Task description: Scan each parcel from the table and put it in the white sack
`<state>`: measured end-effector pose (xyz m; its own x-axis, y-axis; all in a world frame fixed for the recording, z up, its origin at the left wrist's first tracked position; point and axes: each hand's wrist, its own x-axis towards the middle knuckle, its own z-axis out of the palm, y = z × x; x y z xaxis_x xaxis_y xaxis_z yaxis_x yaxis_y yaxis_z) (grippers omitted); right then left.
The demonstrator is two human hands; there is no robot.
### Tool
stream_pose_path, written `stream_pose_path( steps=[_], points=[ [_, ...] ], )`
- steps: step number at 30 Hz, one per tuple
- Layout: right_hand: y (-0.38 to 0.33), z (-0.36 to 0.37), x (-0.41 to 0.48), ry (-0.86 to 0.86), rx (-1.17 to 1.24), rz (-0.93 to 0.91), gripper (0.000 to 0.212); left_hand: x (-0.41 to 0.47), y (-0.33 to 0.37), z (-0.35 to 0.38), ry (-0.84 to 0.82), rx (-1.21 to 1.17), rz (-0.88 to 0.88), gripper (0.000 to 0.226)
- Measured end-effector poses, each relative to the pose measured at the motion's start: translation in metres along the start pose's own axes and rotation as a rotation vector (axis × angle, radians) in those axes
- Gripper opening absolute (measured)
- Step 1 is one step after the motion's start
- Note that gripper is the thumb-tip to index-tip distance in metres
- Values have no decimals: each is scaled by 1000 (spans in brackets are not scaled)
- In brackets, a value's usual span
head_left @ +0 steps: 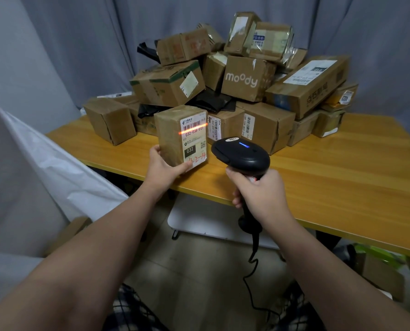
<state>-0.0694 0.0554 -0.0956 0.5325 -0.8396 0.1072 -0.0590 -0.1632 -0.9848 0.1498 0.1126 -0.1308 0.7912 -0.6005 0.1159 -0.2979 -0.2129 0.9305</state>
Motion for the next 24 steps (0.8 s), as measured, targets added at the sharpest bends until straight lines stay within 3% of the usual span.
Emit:
stream_pose_path(
  steps=[12,18,24],
  points=[
    [-6,21,2,-36,26,-82,20,-26,-1,-9,-35,-146,48,95],
    [-18,92,6,-229,74,-144,25,-43,-33,-58,135,-320,-14,101],
    [-5,202,21,-474,-11,-140,31,-49,-108,-158,421,-257,-146,84]
  ],
)
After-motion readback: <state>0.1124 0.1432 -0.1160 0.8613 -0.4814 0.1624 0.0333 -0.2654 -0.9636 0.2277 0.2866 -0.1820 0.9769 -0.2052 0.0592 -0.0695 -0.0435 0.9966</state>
